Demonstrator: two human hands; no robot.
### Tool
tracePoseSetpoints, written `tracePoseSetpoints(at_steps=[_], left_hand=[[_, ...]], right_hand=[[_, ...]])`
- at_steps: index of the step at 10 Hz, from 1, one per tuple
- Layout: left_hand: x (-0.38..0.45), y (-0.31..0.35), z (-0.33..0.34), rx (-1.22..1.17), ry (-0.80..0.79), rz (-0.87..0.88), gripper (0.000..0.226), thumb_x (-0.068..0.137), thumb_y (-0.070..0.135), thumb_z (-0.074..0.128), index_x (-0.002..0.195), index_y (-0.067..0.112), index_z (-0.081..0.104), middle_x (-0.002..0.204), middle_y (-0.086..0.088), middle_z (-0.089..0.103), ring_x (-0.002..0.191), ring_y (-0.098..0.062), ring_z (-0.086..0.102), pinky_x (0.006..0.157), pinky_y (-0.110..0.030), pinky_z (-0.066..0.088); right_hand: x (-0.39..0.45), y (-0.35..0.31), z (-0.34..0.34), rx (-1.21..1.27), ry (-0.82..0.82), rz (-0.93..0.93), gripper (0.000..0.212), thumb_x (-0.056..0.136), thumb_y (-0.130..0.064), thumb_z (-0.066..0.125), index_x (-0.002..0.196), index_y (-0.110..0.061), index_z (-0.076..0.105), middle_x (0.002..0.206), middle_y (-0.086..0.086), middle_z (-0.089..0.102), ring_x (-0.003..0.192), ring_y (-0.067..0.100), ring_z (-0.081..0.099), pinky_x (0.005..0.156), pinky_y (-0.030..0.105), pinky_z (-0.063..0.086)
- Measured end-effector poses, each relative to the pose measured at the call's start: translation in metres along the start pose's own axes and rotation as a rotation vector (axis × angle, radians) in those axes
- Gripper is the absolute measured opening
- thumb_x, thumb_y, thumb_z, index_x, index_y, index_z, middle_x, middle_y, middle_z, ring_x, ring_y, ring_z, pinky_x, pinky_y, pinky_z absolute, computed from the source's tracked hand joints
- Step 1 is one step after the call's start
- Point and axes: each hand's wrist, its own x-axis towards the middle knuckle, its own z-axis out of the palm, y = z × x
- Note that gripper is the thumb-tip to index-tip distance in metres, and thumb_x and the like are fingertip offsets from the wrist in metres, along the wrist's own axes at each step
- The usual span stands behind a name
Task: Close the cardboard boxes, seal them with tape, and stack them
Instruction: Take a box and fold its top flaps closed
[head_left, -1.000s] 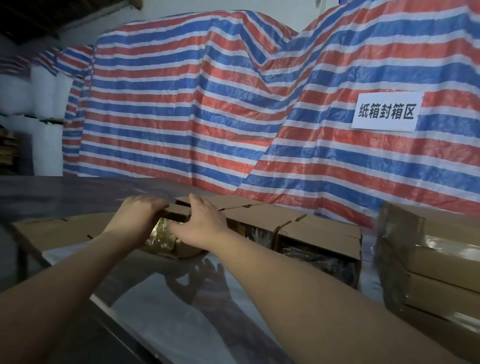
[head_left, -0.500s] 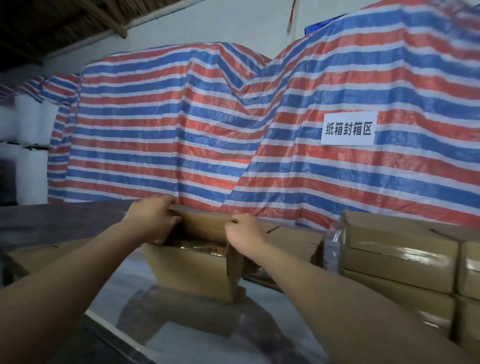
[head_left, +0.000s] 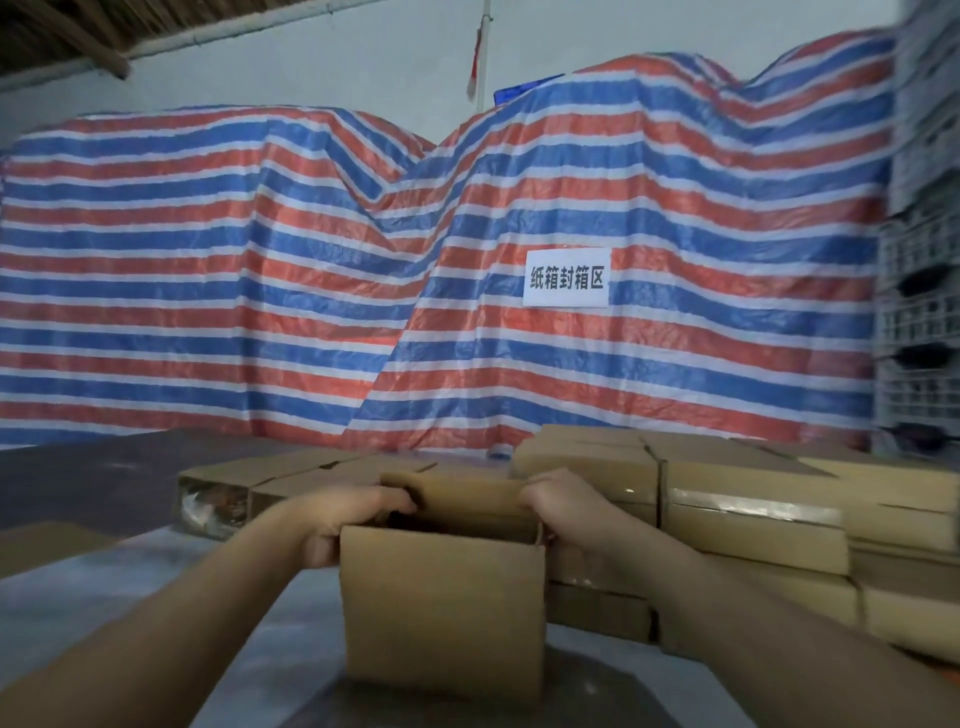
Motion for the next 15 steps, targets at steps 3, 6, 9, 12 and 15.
tracePoseSetpoints(at_steps=[3, 6, 9, 12, 15], left_hand=[[0.012, 0.012, 0.142, -0.146, -0.187, -0.112, 0.044, 0.086, 0.027, 0.070, 0.121, 0.004, 0.058, 0.092, -0.018, 0.074, 0.070, -0.026, 0.071, 0.063, -0.033, 0.057], [0.009, -0.009, 0.241, -0.427, -0.112, 0.027, 0.032, 0.096, 0.041, 0.054, 0.098, 0.012, 0.066, 0.086, -0.012, 0.074, 0.070, -0.026, 0.071, 0.069, -0.038, 0.049], [0.024, -0.018, 0.241, -0.468, -0.013, 0.061, 0.063, 0.099, 0.054, 0.036, 0.093, 0.007, 0.077, 0.095, -0.023, 0.074, 0.078, -0.033, 0.073, 0.075, -0.044, 0.048], [0.009, -0.027, 0.239, -0.488, -0.146, 0.068, 0.058, 0.098, 0.055, 0.042, 0.083, 0.015, 0.081, 0.098, -0.017, 0.075, 0.081, -0.028, 0.074, 0.080, -0.040, 0.050], [0.004, -0.029, 0.238, -0.446, -0.206, 0.100, 0.031, 0.081, 0.029, 0.059, 0.065, 0.012, 0.080, 0.075, -0.013, 0.072, 0.061, -0.023, 0.070, 0.066, -0.035, 0.049]], right_hand=[[-0.078, 0.075, -0.129, 0.155, 0.084, 0.222, 0.020, 0.093, -0.027, 0.057, 0.103, -0.011, 0.064, 0.086, 0.011, 0.068, 0.083, 0.027, 0.064, 0.082, 0.043, 0.056], [-0.108, 0.135, -0.157, 0.773, 0.325, 0.276, 0.054, 0.087, -0.057, 0.062, 0.108, -0.008, 0.071, 0.092, 0.020, 0.076, 0.091, 0.035, 0.071, 0.093, 0.046, 0.051], [-0.093, 0.164, -0.144, 0.970, 0.376, 0.161, 0.063, 0.085, -0.067, 0.054, 0.108, -0.010, 0.071, 0.076, 0.015, 0.073, 0.067, 0.029, 0.071, 0.071, 0.038, 0.048], [-0.096, 0.178, -0.143, 0.935, 0.355, 0.080, 0.061, 0.096, -0.059, 0.047, 0.072, -0.012, 0.080, 0.071, 0.017, 0.072, 0.057, 0.027, 0.070, 0.068, 0.040, 0.046], [-0.099, 0.178, -0.135, 0.939, 0.340, 0.078, 0.063, 0.100, -0.046, 0.044, 0.054, -0.014, 0.073, 0.058, 0.006, 0.066, 0.049, 0.021, 0.064, 0.062, 0.036, 0.045]])
